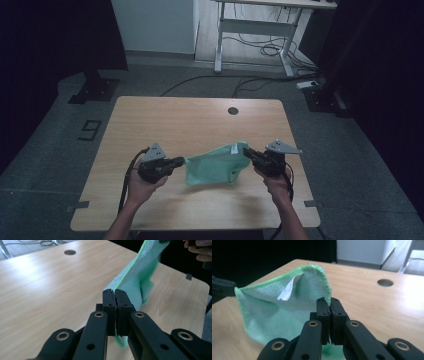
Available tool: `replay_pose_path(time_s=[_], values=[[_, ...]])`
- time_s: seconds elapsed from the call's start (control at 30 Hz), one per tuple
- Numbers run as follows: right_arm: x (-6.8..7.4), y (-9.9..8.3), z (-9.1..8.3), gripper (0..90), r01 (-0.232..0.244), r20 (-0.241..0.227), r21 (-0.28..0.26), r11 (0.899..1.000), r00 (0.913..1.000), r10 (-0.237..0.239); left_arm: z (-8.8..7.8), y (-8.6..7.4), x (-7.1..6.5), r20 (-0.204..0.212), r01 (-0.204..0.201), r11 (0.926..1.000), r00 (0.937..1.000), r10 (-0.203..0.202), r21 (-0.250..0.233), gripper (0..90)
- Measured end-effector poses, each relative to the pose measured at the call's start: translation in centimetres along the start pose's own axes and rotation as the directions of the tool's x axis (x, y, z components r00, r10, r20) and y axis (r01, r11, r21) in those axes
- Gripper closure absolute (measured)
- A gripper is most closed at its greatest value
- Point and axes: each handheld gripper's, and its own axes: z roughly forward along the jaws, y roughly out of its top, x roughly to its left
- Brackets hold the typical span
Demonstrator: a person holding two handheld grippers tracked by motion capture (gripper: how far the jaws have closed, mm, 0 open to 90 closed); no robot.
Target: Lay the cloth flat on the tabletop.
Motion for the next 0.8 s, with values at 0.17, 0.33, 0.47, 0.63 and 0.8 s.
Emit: replay_pose_path(time_s=[0.17, 0.33, 0.47, 0.63, 0.8], values=[[1.7, -1.0, -1.8, 87.0, 0.022, -0.036, -0.009, 1.0, 0.9991, -0.022, -2.2, -0.6, -1.0, 0.021, -0.029, 0.9987, 0.9993, 0.03, -0.043, 87.7], [4.4, -0.4, -5.1, 86.7, 0.085, -0.073, -0.065, 0.994, 0.9933, -0.09, -4.9, -0.1, -1.7, 0.047, -0.046, 0.9927, 0.9976, 0.051, -0.112, 87.5], [4.5, 0.2, -4.8, 84.8, 0.12, -0.064, -0.048, 0.992, 0.9903, -0.123, -4.9, 0.3, -0.6, 0.024, -0.028, 0.9939, 0.9993, 0.03, -0.106, 86.0], [0.3, -0.3, 1.3, 73.7, 0.056, -0.052, 0.044, 0.997, 0.9972, -0.053, 0.3, -0.4, 3.3, -0.044, 0.032, 0.9984, 0.9986, -0.03, 0.047, 79.4], [-1.6, -1.6, 5.3, 56.0, 0.023, 0.088, 0.107, 0.994, 0.9955, -0.033, 1.7, -1.6, 5.0, -0.1, 0.068, 0.9939, 0.9932, -0.059, 0.087, 62.5]])
